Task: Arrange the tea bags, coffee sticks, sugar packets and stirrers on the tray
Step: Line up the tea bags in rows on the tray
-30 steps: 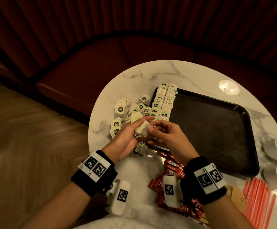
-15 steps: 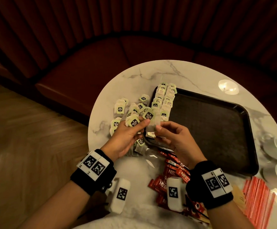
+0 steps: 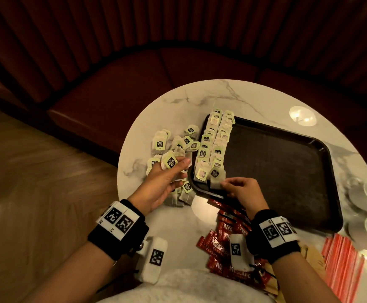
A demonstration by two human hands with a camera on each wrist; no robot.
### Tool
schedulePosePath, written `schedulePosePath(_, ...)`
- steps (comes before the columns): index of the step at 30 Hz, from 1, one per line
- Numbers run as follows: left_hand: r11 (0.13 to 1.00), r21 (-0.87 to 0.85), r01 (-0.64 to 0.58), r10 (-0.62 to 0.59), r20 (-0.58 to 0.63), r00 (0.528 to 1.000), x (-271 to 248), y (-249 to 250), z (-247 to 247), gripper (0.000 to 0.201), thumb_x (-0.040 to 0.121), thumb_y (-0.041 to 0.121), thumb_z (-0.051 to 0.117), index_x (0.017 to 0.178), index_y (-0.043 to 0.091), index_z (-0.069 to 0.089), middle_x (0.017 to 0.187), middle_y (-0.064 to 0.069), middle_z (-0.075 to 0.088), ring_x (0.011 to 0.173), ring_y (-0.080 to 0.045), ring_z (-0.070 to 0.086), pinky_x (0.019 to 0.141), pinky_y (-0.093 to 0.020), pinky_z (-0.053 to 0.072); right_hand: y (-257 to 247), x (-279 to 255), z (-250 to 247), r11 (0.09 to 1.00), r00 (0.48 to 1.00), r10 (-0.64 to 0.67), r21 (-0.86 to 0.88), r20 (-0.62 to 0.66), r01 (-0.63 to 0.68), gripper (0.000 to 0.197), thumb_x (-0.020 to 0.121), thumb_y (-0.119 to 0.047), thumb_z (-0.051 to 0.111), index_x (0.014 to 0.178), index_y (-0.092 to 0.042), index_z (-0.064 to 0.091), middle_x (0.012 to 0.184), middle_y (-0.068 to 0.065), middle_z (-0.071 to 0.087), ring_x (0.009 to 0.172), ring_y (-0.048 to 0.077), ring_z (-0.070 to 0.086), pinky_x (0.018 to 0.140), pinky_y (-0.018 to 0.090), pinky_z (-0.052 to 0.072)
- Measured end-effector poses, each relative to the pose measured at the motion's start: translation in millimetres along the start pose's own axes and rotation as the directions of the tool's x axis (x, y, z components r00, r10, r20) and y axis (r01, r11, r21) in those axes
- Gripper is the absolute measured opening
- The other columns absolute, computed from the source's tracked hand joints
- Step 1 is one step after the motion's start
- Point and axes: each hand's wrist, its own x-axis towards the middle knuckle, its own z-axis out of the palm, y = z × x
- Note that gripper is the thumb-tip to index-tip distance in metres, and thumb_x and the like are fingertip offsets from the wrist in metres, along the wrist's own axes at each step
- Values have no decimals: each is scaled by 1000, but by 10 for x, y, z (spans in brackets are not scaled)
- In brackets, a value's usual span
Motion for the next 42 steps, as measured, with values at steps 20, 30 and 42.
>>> schedulePosePath(20,979,-190,73,-65,49,997,-32,52,17,42,81,32,63,113,4,64,85,-7,67,71,-12,61,63,-20,53,-57,51,36,895,986,-152,-413,75,169,25,82,-22,79,99,-17,61,91,-1,72,85,9,67,66,18,47)
schedulePosePath(30,932,-317,176,-121,186,975,-59,128,153,38,92,21,47,119,0,64,127,-12,64,115,-27,56,89,-33,53,-506,-335,157,886,861,-442,-27,251,463,17,91,-30,68,107,-24,68,98,-3,73,90,10,69,76,26,56)
schedulePosePath(42,953,-285,100,-59,149,987,-30,114,170,46,83,28,60,123,7,58,123,-19,65,104,-26,66,87,-34,56,-539,-464,221,881,874,-423,333,238,336,18,85,-2,71,102,-4,69,92,12,75,82,17,71,74,21,56)
